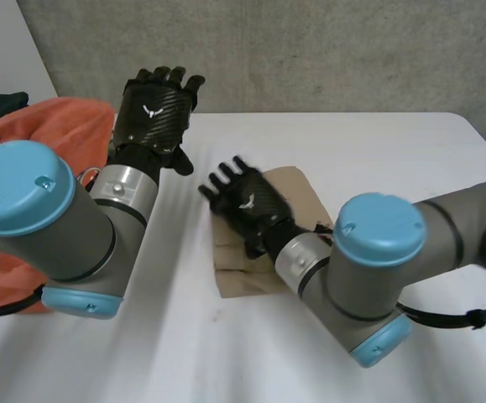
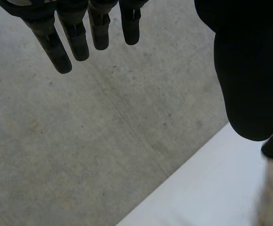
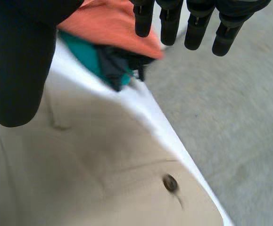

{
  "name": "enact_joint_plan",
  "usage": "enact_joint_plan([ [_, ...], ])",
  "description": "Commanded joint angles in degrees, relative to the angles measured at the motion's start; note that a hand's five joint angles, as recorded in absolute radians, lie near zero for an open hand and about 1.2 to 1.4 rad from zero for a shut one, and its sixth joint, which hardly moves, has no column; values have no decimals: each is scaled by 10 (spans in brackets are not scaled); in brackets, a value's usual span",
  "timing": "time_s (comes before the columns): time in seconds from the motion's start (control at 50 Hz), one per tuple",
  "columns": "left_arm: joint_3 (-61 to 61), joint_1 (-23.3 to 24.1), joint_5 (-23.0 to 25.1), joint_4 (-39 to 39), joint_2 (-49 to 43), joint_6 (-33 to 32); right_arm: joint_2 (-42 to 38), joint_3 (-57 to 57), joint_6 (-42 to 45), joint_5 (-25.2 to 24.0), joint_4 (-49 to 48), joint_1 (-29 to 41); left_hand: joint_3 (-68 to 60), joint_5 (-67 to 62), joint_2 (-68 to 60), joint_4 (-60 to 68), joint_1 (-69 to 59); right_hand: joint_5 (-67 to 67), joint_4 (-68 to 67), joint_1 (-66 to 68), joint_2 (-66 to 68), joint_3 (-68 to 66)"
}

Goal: Fold the laundry.

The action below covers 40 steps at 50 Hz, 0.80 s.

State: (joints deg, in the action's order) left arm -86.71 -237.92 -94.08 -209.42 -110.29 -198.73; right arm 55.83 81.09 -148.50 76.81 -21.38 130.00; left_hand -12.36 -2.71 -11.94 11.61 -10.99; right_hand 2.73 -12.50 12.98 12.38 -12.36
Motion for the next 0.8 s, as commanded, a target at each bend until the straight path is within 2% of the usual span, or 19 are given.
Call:
enact_joint_plan([
  [0.02,45,4,0,2,0,1,141,42,-293,23,91,-89,24,27,19,-16,10,-27,25,-30,-24,24],
  [0.08,69,11,4,7,-8,11,160,50,-322,23,134,-139,24,27,19,-16,10,-27,25,-30,-24,24],
  [0.18,125,45,11,51,-60,42,167,42,-298,20,220,-207,24,27,19,-16,10,-27,25,-30,-24,24],
  [0.28,221,90,35,151,-161,49,131,11,-251,8,231,-212,15,18,11,-7,1,-27,25,-30,-24,24],
  [0.38,286,90,30,228,-231,50,68,-30,-201,-22,233,-211,11,15,7,-4,-2,-27,25,-30,-24,24],
  [0.48,300,83,29,275,-254,49,8,-70,-168,-76,234,-211,6,10,2,1,-7,-27,25,-30,-24,24],
  [0.52,299,74,28,295,-259,49,-8,-83,-167,-83,236,-212,6,10,2,1,-7,-27,25,-30,-24,24],
  [0.72,300,48,28,367,-288,47,-99,-130,-134,-83,252,-212,1,5,-3,6,-12,-27,25,-30,-24,24],
  [0.8,301,47,28,379,-289,45,-118,-150,-88,-55,270,-212,3,6,-1,5,-11,-27,25,-30,-24,24],
])
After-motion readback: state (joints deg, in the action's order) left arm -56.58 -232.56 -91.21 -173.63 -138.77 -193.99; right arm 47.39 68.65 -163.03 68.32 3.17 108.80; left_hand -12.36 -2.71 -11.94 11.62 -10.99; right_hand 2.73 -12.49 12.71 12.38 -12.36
